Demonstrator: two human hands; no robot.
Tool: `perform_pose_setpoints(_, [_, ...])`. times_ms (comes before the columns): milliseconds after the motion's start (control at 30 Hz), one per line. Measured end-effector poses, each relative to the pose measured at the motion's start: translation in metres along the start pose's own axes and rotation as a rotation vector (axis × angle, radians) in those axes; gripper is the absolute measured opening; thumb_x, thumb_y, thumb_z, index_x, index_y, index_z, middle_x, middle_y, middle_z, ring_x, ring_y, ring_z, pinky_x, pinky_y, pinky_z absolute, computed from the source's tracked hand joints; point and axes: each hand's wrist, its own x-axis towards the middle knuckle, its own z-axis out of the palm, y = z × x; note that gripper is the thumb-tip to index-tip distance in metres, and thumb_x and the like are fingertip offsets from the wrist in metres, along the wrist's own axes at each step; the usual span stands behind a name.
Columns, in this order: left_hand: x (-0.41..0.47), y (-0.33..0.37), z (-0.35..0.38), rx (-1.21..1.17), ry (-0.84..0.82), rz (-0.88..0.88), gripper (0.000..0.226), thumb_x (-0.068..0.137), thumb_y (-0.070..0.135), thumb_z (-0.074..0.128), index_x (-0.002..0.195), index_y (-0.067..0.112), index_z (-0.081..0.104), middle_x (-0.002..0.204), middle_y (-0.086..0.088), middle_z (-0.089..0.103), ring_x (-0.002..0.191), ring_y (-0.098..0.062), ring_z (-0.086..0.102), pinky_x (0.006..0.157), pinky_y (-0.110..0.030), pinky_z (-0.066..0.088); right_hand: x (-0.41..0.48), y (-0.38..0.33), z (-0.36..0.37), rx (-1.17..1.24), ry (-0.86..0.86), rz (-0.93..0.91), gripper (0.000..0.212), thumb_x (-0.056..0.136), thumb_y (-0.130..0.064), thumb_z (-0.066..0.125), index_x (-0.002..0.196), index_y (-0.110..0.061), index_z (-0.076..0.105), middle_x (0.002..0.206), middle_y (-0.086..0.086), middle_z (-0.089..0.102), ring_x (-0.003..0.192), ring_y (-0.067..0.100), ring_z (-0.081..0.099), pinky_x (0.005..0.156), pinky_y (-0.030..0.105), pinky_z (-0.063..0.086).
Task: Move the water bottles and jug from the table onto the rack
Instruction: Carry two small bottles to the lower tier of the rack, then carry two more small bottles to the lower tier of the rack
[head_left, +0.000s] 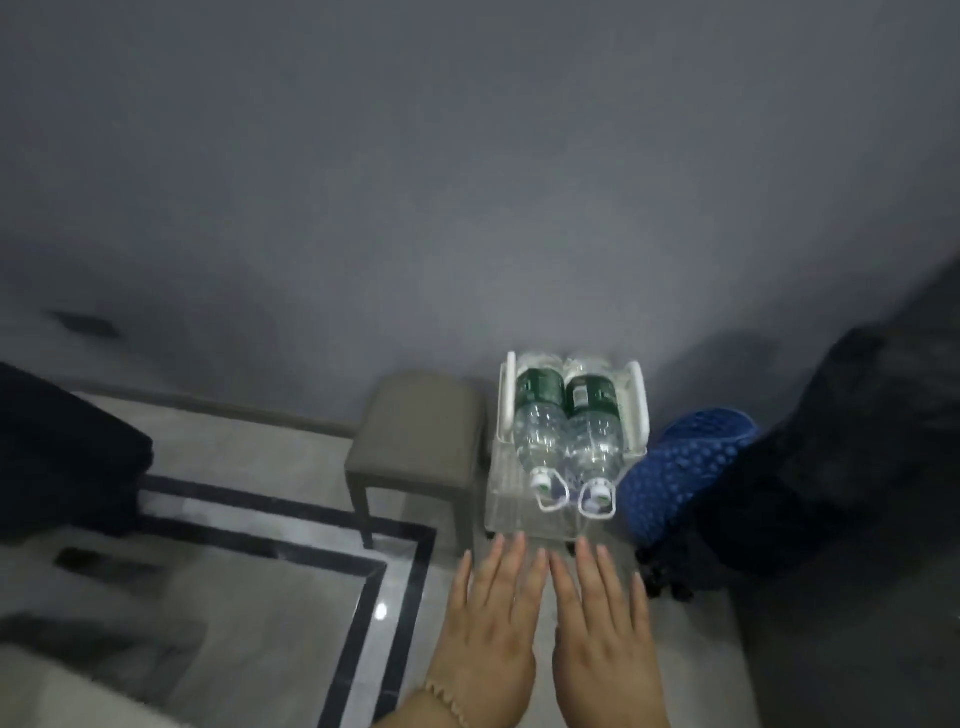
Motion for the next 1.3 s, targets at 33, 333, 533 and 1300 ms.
perform_pose_setpoints(33, [-0.002, -0.002, -0.018, -0.007, 0.038, -0.015, 0.081, 0.06, 0.014, 0.057, 0.138, 0.012, 0.038, 0.145, -0.008, 0.04, 0.138, -0.025, 0.025, 0.106, -0.045, 0.017, 0.008, -0.008, -0.015, 0.028, 0.032, -0.018, 0.06, 0.077, -0.015, 0.034, 0.136, -0.009, 0.039, 0.15, 0.013, 0.03, 0.143, 0.026, 0.014, 0.111, 0.05, 0.012])
perform_pose_setpoints(333, [-0.088, -0.021, -0.175, 0.179, 0.309, -0.326, 0.095, 0.074, 0.028, 0.067, 0.148, 0.016, 0.008, 0.156, -0.01, 0.015, 0.143, -0.028, 0.009, 0.113, -0.051, 0.005, 0.031, -0.121, -0.155, 0.171, 0.066, -0.266, 0.067, 0.079, -0.031, 0.03, 0.141, -0.004, 0.034, 0.147, 0.022, 0.035, 0.136, 0.037, 0.029, 0.11, 0.052, 0.009])
perform_pose_setpoints(533, [-0.196, -0.053, -0.23, 0.308, 0.387, -0.418, 0.082, 0.081, 0.031, 0.056, 0.146, 0.018, 0.006, 0.155, -0.011, 0.018, 0.143, -0.027, 0.011, 0.112, -0.05, 0.003, -0.011, -0.22, -0.204, 0.194, 0.043, -0.466, 0.075, 0.08, -0.043, 0.043, 0.143, -0.003, 0.031, 0.151, 0.022, 0.022, 0.14, 0.036, 0.018, 0.11, 0.06, 0.018])
perform_pose_setpoints(1300, [-0.679, -0.31, -0.31, 0.412, 0.269, -0.752, 0.09, 0.085, 0.026, 0.057, 0.143, 0.027, -0.012, 0.157, -0.005, -0.006, 0.142, -0.024, -0.009, 0.106, -0.043, -0.016, -0.273, -0.693, -0.234, 0.282, -0.049, -0.724, 0.083, 0.081, -0.02, 0.063, 0.148, -0.008, 0.016, 0.156, 0.018, 0.01, 0.144, 0.033, 0.005, 0.113, 0.052, 0.0])
